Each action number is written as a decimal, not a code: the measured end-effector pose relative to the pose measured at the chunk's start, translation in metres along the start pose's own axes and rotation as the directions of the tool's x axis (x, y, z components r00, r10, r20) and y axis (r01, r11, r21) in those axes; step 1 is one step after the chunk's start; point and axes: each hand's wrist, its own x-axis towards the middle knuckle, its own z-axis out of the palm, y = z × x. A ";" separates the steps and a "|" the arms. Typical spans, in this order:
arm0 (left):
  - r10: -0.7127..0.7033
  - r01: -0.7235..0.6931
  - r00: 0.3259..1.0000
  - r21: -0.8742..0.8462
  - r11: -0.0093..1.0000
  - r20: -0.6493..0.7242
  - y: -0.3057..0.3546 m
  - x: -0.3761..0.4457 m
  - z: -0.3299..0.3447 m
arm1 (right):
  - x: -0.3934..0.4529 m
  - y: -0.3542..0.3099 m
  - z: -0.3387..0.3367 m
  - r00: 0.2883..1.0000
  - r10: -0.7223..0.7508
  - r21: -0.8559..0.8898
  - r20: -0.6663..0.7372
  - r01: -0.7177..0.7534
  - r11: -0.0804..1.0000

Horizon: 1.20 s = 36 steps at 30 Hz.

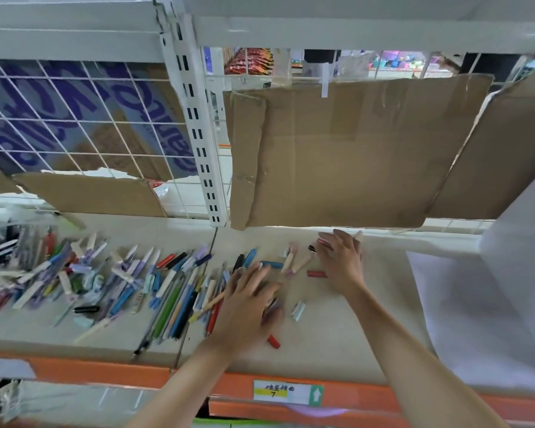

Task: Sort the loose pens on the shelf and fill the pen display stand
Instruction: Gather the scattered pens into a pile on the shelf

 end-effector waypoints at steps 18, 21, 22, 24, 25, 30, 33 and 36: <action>-0.232 0.231 0.973 0.070 0.971 0.011 -0.045 -0.018 -0.036 | -0.094 -0.084 0.077 0.915 -0.387 0.168 0.114 0.366 0.915; -0.235 0.234 0.971 0.029 0.972 0.041 -0.048 -0.020 -0.041 | -0.091 -0.087 0.078 0.895 -0.432 0.156 0.111 0.414 0.897; -0.235 0.235 0.971 0.017 0.972 0.035 -0.047 -0.022 -0.042 | -0.089 -0.085 0.076 0.890 -0.443 0.135 0.106 0.429 0.893; -0.234 0.234 0.972 -0.002 0.972 -0.009 -0.044 -0.026 -0.045 | -0.087 -0.084 0.073 0.876 -0.469 0.066 0.114 0.465 0.883; -0.235 0.235 0.971 -0.005 0.972 -0.038 -0.043 -0.029 -0.048 | -0.087 -0.085 0.070 0.862 -0.492 0.031 0.124 0.492 0.870; -0.305 0.316 0.943 0.071 0.946 -0.135 -0.055 -0.051 -0.067 | -0.095 -0.109 0.060 0.703 -0.705 -0.097 0.089 0.711 0.697; -0.380 0.393 0.919 0.152 0.907 -0.107 -0.077 -0.070 -0.082 | -0.102 -0.138 0.067 0.557 -0.817 -0.133 0.151 0.830 0.541; -0.490 0.491 0.869 0.212 0.845 -0.063 -0.108 -0.094 -0.099 | -0.112 -0.172 0.085 0.450 -0.851 -0.084 0.272 0.892 0.445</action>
